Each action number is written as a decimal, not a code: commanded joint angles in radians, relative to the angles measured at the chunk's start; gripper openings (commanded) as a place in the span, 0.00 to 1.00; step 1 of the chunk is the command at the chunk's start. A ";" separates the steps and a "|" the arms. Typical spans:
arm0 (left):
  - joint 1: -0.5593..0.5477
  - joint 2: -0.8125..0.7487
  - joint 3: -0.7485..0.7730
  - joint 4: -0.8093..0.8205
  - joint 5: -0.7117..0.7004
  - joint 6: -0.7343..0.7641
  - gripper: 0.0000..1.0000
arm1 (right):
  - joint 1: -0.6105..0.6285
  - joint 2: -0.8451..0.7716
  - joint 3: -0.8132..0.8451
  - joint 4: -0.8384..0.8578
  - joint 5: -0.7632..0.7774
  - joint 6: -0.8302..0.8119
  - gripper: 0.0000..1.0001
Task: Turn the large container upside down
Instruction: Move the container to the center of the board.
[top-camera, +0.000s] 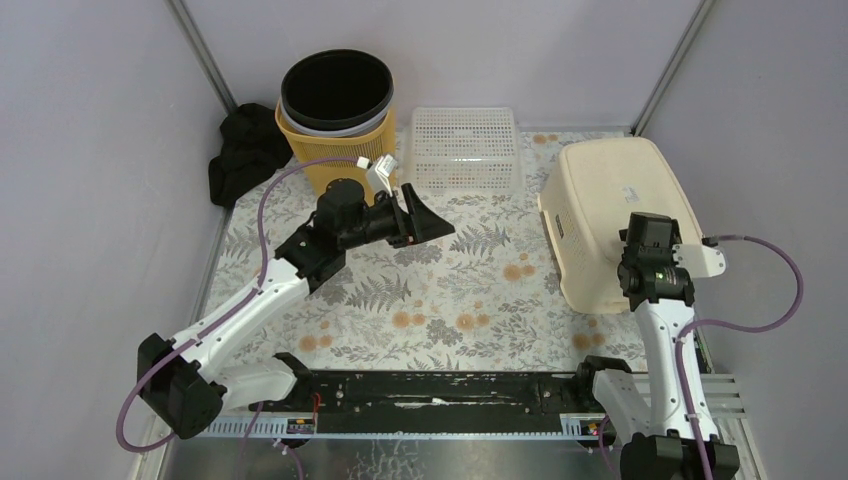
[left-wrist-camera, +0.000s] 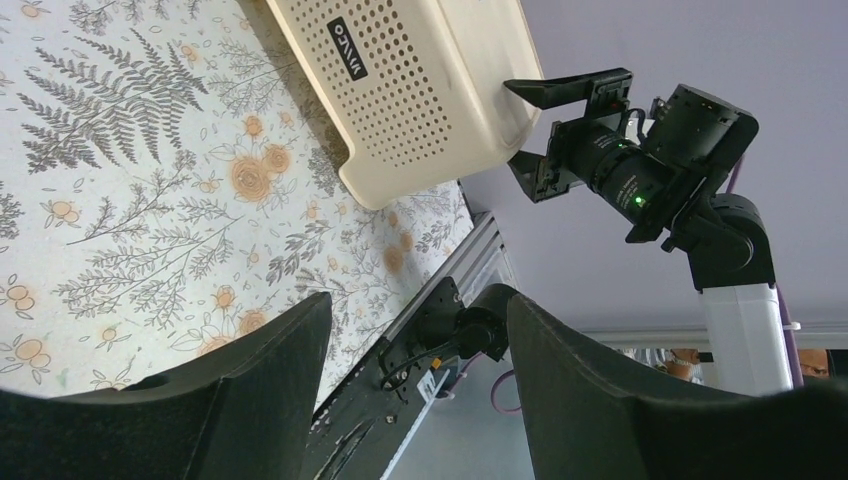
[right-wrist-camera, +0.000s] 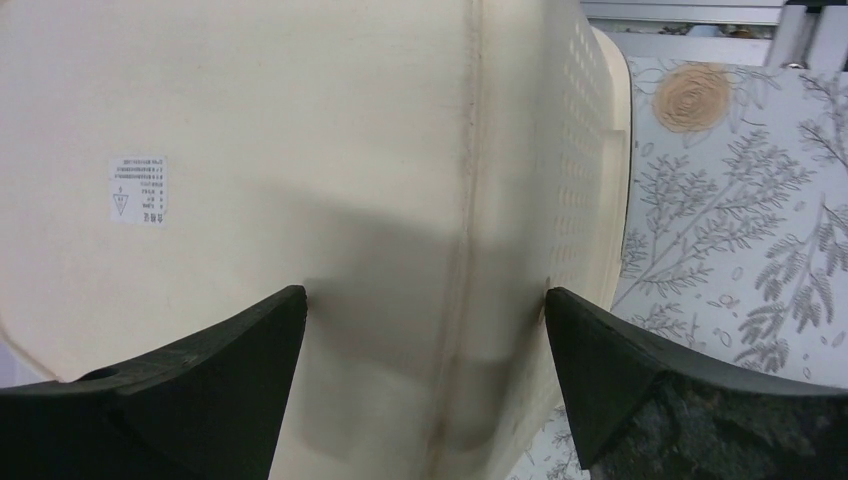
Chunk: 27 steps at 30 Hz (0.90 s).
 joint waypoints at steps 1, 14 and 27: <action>0.015 -0.004 0.003 -0.031 0.015 0.028 0.72 | -0.013 0.029 -0.066 0.129 -0.148 -0.147 0.94; 0.035 -0.058 -0.012 -0.103 -0.035 0.035 0.72 | -0.015 0.250 -0.064 0.323 -0.236 -0.055 0.93; 0.044 -0.075 0.004 -0.154 -0.056 0.035 0.72 | -0.015 0.490 -0.031 0.527 -0.347 0.081 0.91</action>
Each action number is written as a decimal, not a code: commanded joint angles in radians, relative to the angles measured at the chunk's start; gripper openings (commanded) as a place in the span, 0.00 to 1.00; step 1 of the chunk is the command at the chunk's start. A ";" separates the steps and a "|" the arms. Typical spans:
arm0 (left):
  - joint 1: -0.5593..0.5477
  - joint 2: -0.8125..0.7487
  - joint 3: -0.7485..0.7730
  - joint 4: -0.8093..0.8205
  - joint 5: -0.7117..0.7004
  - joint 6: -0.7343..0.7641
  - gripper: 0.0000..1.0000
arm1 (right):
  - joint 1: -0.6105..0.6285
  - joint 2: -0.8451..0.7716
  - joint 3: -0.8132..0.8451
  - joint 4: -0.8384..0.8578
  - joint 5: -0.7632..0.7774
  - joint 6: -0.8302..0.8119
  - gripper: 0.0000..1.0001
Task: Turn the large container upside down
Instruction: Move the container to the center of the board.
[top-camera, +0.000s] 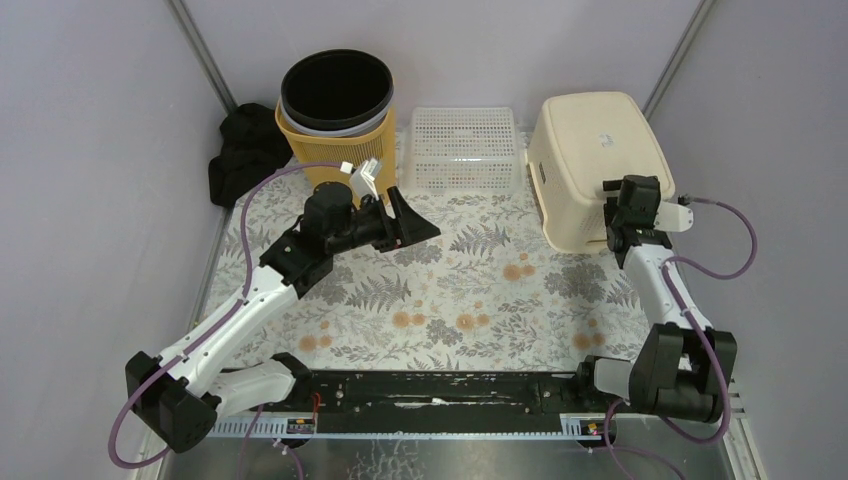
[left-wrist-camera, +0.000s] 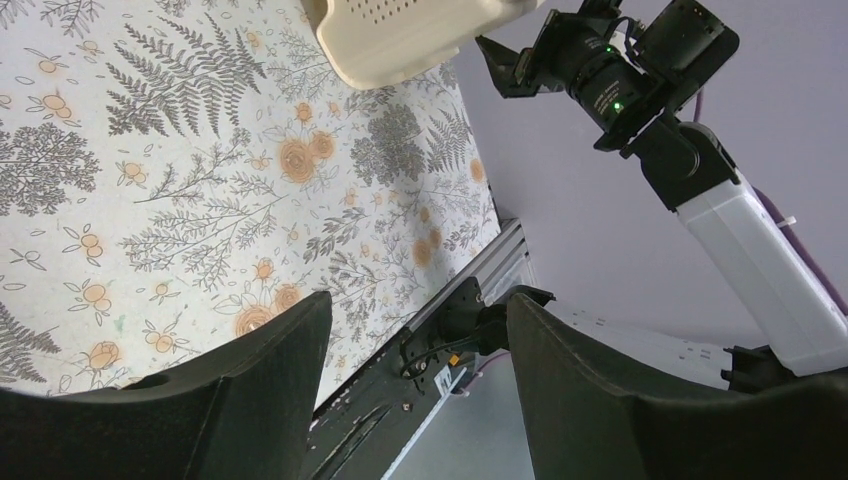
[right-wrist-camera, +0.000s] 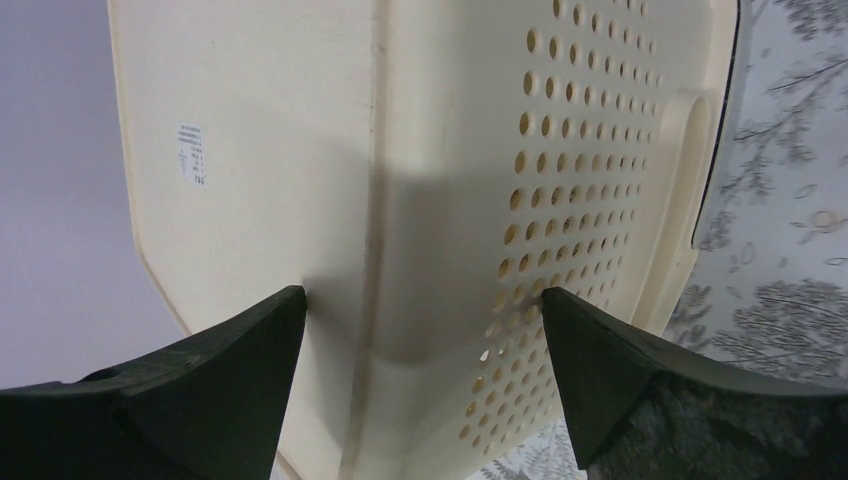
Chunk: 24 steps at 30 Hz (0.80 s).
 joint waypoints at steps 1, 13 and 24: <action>0.011 -0.001 0.012 -0.018 -0.015 0.016 0.72 | 0.006 0.127 0.001 -0.089 -0.110 0.025 0.92; 0.011 -0.003 0.026 -0.037 -0.049 0.012 0.71 | 0.006 0.287 0.066 0.064 -0.221 0.077 0.91; 0.011 0.003 0.045 -0.051 -0.056 0.013 0.72 | 0.006 0.127 0.151 -0.032 -0.129 -0.067 0.99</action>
